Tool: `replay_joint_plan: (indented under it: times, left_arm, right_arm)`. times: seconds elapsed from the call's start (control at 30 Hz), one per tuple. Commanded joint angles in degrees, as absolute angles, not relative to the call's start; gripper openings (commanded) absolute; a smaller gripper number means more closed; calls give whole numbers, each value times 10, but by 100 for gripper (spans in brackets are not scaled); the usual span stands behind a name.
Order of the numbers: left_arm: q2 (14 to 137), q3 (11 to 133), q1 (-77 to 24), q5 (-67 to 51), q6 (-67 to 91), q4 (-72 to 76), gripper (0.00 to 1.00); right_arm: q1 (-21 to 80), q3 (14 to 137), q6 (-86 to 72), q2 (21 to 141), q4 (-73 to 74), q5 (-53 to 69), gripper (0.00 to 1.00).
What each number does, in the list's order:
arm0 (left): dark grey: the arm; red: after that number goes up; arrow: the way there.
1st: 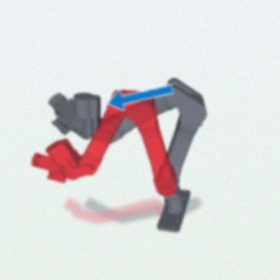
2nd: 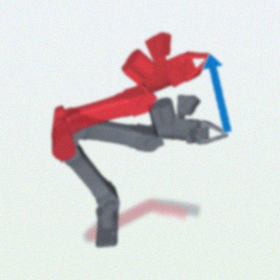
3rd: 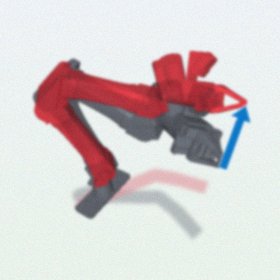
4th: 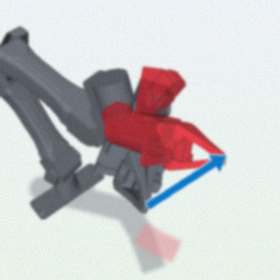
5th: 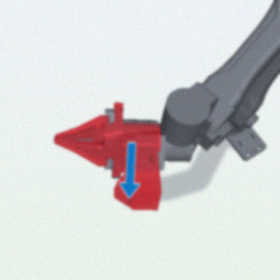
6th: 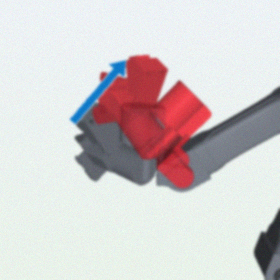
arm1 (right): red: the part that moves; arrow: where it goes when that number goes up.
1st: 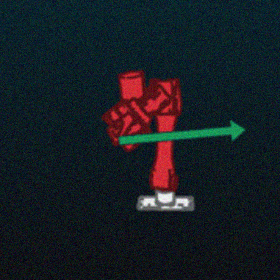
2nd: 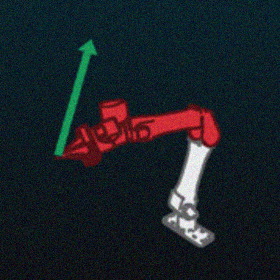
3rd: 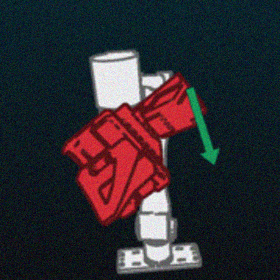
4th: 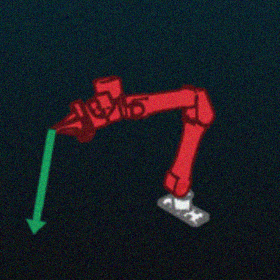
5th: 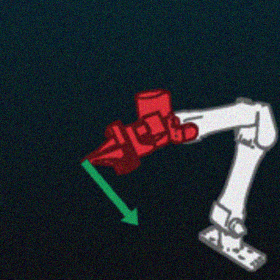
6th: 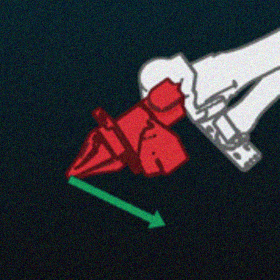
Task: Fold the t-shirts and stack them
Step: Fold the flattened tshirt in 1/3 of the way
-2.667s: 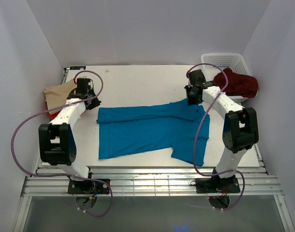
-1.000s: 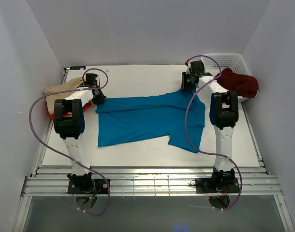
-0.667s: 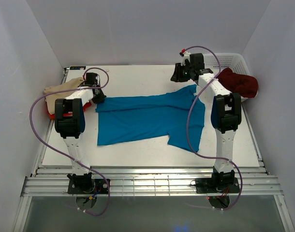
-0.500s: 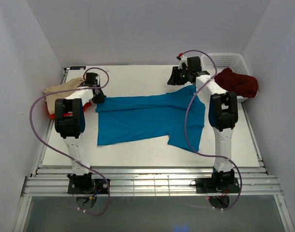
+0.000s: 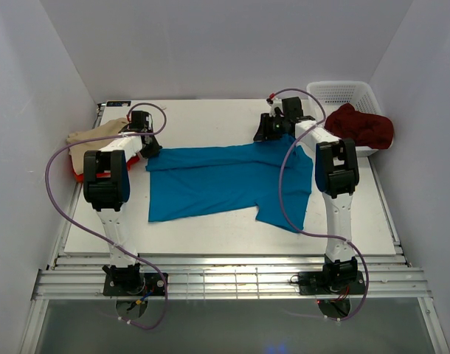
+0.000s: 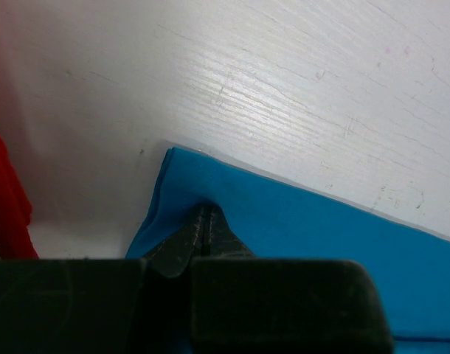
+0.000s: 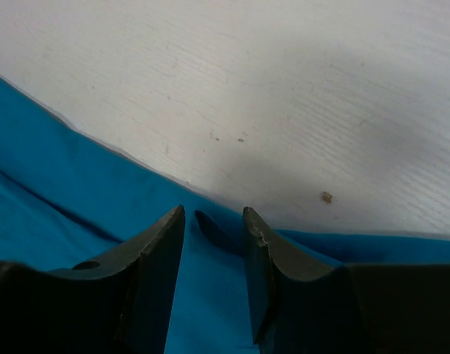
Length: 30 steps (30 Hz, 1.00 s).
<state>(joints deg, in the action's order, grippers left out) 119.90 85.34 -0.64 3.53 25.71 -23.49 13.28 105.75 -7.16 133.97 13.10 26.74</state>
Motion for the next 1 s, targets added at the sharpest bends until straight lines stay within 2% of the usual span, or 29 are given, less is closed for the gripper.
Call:
replay_joint_plan:
  times: [0.0,0.23,0.3,0.33,0.37,0.47,0.8,0.97]
  left_arm:
    - [1179,851,-6,41,250,-243,4]
    - [1175,847,-6,45,250,-243,5]
    - [1175,847,-6,45,250,-243,4]
    - [1176,846,-6,45,250,-243,5]
    - [1176,846,-6,45,250,-244,5]
    - [1175,842,-6,41,251,-243,4]
    - [1172,841,-6,40,253,-243,4]
    - [1170,841,-6,37,253,-243,4]
  right_arm:
    - [141,1036,-73,1328,120,284,43]
    - [149,1003,-65,1318,125,287,43]
    - [151,991,-62,1305,120,280,35]
    - [155,978,-57,1299,117,276,24]
    - [156,972,-54,1294,116,263,19]
    - [161,950,-41,1265,117,245,10]
    - [188,840,-17,1124,94,197,10]
    - [190,826,-12,1107,91,185,11]
